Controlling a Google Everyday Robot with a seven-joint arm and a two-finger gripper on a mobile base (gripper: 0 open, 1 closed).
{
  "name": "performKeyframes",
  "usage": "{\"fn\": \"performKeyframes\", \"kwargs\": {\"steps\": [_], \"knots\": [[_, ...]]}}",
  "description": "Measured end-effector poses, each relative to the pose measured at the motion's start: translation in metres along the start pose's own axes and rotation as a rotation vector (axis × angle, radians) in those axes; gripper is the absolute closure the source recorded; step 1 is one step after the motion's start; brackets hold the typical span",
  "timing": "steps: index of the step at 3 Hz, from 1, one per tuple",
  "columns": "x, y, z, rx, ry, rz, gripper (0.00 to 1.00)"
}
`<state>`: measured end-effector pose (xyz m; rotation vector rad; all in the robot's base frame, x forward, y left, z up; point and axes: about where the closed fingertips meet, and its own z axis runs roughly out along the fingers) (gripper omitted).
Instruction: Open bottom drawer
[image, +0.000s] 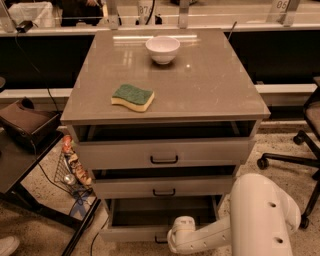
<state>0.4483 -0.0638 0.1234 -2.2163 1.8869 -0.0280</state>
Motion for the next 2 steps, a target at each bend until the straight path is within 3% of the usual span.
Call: {"fn": "performKeyframes", "kwargs": {"steps": [1, 2], "knots": [[-0.0002, 0.0008, 0.0006, -0.001, 0.000, 0.000, 1.00], [-0.0002, 0.0022, -0.0048, 0.004, 0.008, 0.001, 1.00]]}}
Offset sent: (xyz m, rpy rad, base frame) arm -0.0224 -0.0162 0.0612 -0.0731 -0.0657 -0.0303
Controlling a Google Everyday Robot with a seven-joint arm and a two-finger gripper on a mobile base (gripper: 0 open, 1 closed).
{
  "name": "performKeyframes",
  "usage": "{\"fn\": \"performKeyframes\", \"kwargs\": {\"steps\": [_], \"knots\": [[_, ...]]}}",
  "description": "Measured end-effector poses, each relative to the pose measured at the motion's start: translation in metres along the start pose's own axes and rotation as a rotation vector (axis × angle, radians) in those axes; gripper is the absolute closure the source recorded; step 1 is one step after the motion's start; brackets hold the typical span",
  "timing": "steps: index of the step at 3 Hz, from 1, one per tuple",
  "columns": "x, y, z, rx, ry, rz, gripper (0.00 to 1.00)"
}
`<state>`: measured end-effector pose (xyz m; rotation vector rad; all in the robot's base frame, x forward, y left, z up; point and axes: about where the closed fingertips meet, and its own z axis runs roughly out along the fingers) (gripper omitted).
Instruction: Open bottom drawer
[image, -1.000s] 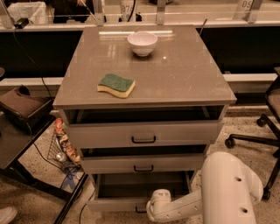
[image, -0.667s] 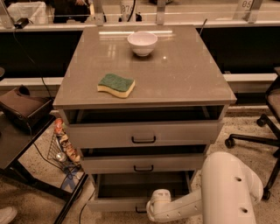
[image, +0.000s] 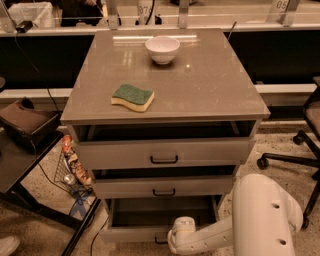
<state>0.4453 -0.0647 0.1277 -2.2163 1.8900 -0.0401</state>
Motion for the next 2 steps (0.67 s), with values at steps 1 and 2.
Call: {"fn": "performKeyframes", "kwargs": {"steps": [1, 2], "knots": [[-0.0003, 0.0001, 0.0011, 0.000, 0.000, 0.000, 1.00], [-0.0005, 0.0010, -0.0048, 0.007, 0.009, -0.002, 1.00]]}}
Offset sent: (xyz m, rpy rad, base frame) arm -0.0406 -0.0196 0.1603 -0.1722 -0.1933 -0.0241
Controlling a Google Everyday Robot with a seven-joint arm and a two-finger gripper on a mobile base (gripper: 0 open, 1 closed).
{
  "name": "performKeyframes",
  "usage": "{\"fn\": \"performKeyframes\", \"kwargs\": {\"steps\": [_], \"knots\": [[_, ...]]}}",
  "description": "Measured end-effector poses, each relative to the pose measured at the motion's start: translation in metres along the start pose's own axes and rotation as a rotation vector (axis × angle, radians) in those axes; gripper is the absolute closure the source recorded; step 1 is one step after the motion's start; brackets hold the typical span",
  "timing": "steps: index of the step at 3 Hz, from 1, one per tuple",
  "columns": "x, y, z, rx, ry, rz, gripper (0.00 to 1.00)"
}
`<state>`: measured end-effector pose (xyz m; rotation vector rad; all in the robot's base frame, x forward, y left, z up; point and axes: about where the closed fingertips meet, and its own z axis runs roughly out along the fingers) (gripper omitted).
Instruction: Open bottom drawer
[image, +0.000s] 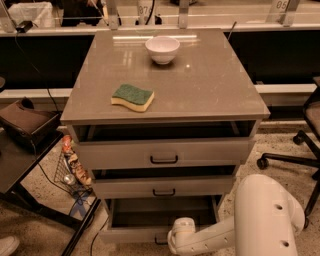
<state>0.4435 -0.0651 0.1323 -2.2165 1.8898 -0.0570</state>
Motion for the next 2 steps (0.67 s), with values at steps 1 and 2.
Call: {"fn": "performKeyframes", "kwargs": {"steps": [1, 2], "knots": [[0.0002, 0.0004, 0.0021, 0.000, 0.000, 0.000, 1.00], [-0.0003, 0.0005, -0.0037, 0.006, 0.011, -0.002, 1.00]]}}
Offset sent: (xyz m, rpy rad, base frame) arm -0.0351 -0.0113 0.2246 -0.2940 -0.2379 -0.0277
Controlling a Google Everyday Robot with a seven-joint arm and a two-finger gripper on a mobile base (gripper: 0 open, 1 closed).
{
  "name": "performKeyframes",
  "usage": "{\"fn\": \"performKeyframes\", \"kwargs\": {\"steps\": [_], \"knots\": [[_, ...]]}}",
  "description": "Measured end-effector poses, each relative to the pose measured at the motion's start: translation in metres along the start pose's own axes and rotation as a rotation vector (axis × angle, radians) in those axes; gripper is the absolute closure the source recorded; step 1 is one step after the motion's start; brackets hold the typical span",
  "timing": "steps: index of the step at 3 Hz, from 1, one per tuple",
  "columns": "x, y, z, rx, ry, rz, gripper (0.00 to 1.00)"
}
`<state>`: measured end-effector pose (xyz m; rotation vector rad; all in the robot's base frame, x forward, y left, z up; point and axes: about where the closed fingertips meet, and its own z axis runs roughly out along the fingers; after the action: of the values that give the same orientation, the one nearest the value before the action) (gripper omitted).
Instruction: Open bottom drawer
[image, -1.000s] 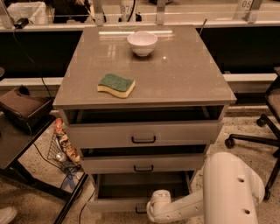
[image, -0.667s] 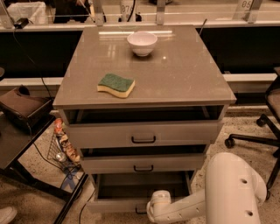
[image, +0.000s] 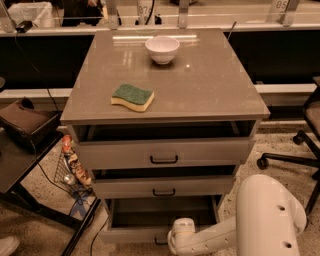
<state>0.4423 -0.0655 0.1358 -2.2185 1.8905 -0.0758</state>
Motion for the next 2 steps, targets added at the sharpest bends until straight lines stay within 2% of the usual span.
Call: {"fn": "performKeyframes", "kwargs": {"steps": [2], "knots": [[-0.001, -0.001, -0.011, 0.009, 0.017, -0.004, 1.00]]}}
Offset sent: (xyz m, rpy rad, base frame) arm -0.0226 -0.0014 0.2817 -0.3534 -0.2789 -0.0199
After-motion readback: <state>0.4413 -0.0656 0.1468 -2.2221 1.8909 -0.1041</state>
